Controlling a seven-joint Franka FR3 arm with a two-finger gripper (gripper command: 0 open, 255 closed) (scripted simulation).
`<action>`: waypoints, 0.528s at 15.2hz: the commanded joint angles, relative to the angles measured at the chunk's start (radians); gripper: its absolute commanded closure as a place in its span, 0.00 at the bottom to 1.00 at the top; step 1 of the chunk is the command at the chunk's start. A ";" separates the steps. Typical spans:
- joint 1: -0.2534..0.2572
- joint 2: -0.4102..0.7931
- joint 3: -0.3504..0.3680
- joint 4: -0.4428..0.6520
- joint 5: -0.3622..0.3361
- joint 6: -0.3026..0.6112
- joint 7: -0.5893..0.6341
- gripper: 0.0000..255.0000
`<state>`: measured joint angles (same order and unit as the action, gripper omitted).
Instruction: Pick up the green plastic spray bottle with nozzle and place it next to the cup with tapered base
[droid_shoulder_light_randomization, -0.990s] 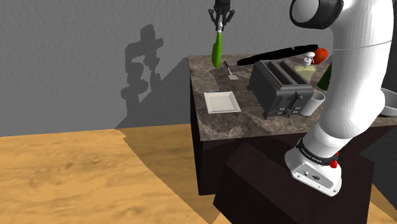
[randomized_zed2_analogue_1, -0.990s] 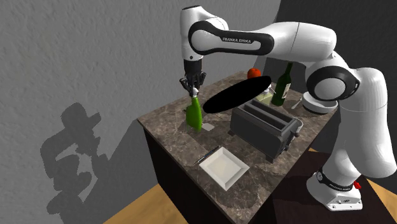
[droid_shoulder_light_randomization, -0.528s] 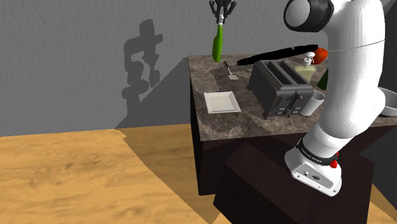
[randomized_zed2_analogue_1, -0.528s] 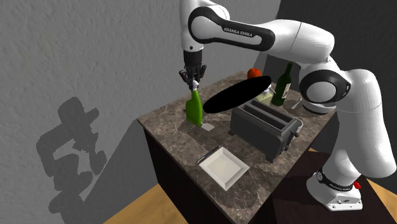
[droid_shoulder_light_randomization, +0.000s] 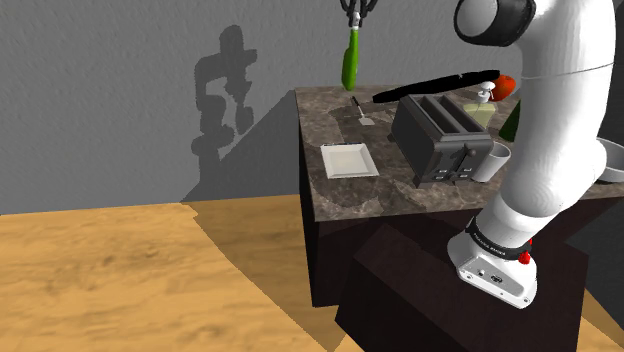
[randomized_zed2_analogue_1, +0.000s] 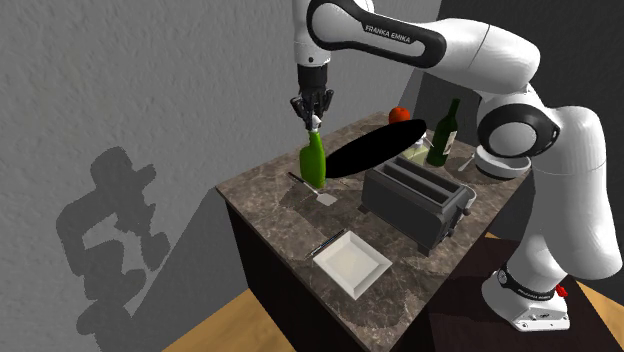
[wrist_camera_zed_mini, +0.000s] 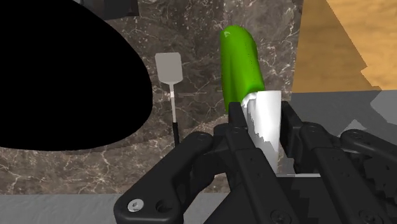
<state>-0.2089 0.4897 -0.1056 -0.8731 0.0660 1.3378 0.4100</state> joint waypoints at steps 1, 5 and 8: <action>-0.010 -0.106 -0.009 -0.151 -0.007 0.045 -0.027 1.00; -0.032 -0.268 -0.029 -0.357 -0.022 0.089 -0.079 1.00; -0.052 -0.366 -0.045 -0.468 -0.035 0.101 -0.119 1.00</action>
<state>-0.2568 0.1620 -0.1464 -1.2949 0.0364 1.4318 0.3020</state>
